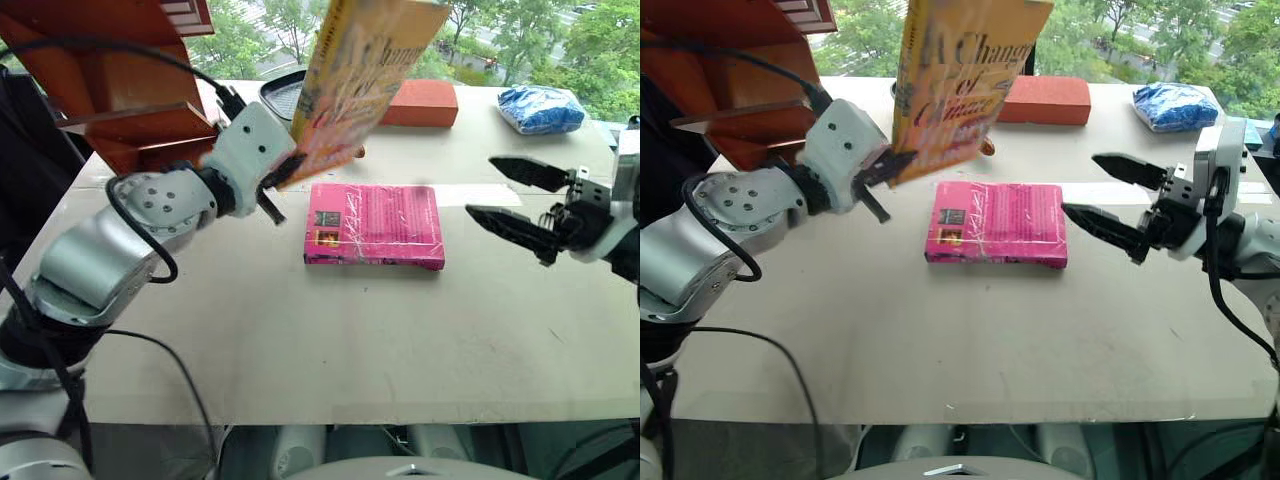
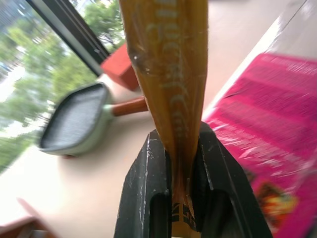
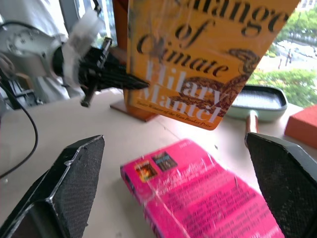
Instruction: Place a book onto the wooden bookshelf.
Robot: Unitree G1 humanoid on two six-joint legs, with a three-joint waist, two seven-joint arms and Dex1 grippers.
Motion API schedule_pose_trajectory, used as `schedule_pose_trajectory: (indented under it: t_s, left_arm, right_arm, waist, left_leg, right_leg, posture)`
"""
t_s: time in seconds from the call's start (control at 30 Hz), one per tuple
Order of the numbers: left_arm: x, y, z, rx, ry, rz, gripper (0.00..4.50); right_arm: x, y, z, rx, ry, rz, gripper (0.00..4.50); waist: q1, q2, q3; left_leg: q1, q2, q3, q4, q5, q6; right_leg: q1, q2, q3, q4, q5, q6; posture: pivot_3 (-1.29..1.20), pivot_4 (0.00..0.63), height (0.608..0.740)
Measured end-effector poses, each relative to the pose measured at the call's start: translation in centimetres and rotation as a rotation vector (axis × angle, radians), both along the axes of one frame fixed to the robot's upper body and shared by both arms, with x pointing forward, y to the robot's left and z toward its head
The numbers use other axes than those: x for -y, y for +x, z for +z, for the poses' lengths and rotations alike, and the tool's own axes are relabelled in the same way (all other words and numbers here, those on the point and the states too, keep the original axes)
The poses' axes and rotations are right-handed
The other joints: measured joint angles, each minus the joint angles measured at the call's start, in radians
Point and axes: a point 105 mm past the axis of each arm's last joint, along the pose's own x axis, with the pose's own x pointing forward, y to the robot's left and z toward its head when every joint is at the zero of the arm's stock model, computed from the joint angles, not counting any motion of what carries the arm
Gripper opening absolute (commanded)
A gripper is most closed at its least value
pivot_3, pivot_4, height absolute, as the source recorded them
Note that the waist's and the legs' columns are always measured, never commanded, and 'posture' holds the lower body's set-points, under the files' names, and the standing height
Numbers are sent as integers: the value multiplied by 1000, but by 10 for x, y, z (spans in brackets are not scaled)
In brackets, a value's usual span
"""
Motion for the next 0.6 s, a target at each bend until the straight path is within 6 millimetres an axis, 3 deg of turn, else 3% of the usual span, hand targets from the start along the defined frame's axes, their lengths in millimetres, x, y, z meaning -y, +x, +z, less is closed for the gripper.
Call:
schedule_pose_trajectory:
  t_s: [0.07, 0.13, 0.3, 0.6]
  left_arm:
    - [-17, 2, 26, 186, 197, 66, 14]
    - [-28, 3, 38, 258, 286, 116, 14]
    - [-86, 6, 61, 373, 632, 325, 14]
    - [-141, 9, 53, 251, 791, 507, 14]
  right_arm:
    - [-5, 1, 8, 27, 31, 29, 4500]
    - [-6, 2, 11, 35, 40, 35, 4500]
    - [-13, 1, 26, 61, 108, 103, 4500]
    - [-16, 1, 30, 53, 137, 129, 4500]
  waist:
    - [2, 0, 0]
    - [3, 0, 0]
    - [1, 0, 2]
    - [1, -1, 2]
  left_leg:
    - [-1, 1, 0, -1, 0, 0]
    - [-1, 0, 1, -2, 0, 0]
    - [-5, 0, 2, -1, 0, 0]
    - [-5, 1, 2, 2, 0, 0]
  right_leg:
    - [0, 0, -1, -2, 0, 0]
    - [0, -1, -1, -3, -1, 2]
    - [-4, -1, -1, -3, -1, 2]
    - [-4, -2, -1, 1, 0, 2]
  posture:
    - [0, 150, 740]
    - [0, 150, 740]
    - [0, 150, 740]
    - [0, 150, 740]
